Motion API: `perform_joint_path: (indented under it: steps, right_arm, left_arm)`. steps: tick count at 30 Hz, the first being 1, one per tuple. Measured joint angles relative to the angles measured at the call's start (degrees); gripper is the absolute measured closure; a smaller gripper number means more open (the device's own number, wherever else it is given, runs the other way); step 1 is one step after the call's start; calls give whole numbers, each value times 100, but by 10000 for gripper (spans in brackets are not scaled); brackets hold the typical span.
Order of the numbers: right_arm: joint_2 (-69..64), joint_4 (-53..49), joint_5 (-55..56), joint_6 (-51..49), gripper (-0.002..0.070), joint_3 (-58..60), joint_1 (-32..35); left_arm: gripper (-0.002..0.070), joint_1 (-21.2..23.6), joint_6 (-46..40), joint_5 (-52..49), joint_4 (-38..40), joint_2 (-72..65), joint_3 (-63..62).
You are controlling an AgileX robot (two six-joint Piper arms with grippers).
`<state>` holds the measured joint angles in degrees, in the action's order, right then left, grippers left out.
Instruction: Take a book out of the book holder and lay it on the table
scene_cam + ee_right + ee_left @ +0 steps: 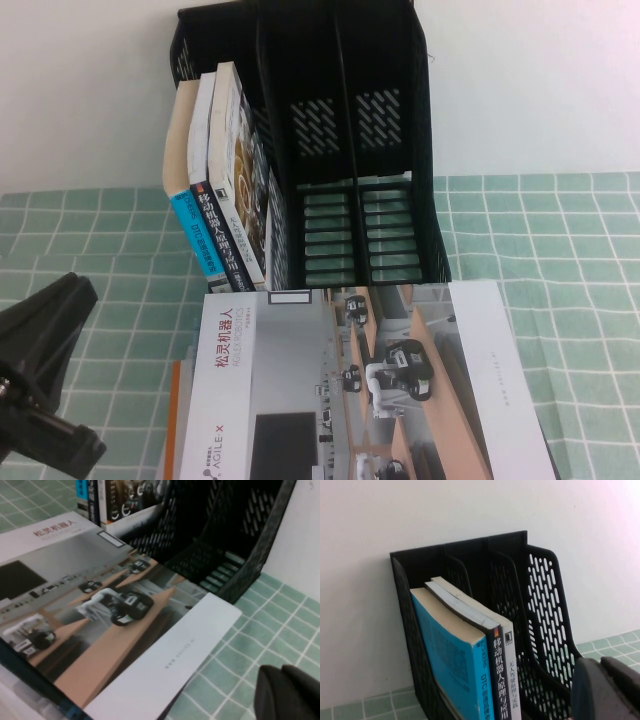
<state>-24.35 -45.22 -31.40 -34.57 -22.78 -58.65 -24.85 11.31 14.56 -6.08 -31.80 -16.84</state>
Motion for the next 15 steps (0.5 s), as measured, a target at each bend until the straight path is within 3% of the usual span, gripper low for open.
perform_joint_path:
  steps: [7, 15]
  right_arm:
    - [13, -157, 292, -667, 678, 424, 0]
    - [21, -159, -629, -681, 678, 424, 0]
  left_arm:
    - [678, 0, 0, 24, 0, 13, 260]
    - [678, 0, 0, -181, 0, 13, 372]
